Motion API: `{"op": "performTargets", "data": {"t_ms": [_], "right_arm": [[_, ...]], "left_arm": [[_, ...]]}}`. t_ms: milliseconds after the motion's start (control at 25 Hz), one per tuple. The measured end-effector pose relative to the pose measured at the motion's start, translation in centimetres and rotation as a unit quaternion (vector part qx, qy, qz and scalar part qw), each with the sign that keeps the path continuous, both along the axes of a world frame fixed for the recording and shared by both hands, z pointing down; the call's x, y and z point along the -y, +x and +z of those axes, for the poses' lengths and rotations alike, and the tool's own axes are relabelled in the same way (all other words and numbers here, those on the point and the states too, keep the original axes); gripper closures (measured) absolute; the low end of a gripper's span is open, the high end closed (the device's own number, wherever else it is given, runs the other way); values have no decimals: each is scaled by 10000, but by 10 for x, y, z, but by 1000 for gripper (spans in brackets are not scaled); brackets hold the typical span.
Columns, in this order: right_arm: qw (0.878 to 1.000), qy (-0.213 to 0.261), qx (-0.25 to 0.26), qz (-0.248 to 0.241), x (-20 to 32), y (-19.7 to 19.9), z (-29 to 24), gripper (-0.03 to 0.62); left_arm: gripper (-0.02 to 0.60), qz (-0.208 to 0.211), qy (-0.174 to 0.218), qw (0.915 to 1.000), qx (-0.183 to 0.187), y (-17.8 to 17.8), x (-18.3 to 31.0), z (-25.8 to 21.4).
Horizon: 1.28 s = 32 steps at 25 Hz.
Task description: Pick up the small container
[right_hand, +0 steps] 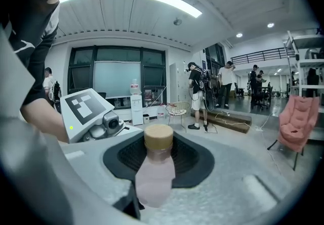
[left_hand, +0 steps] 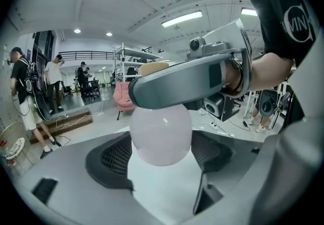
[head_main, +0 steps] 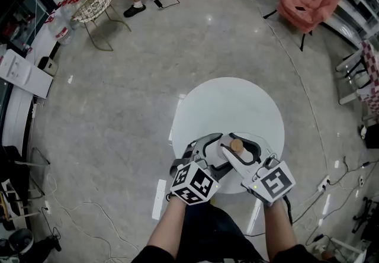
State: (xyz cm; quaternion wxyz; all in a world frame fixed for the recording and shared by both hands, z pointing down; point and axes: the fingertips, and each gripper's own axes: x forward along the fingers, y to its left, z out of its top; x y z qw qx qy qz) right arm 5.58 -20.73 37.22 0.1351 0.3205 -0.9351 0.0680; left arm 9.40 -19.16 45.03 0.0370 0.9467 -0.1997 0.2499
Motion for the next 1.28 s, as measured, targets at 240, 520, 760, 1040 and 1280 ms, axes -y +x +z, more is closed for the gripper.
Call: {"op": "performTargets", "data": {"t_ms": [240, 520, 760, 1040, 1280], "right_arm": [[10000, 42, 58, 14, -8, 3, -21, 464], [10000, 76, -20, -8, -15, 5, -40, 464], [9998, -10, -41, 171, -16, 9, -55, 464], [9998, 145, 135, -43, -20, 15, -69, 464], [9997, 179, 177, -73, -23, 19, -84, 464]], "left_arm": [[236, 19, 48, 10000, -13, 2, -7, -21], [236, 28, 67, 9999, -80, 4, -14, -42], [236, 32, 92, 9999, -22, 5, -18, -55], [236, -29, 138, 9999, -9, 11, -18, -71], [236, -44, 212, 9997, -66, 14, -20, -87]]}}
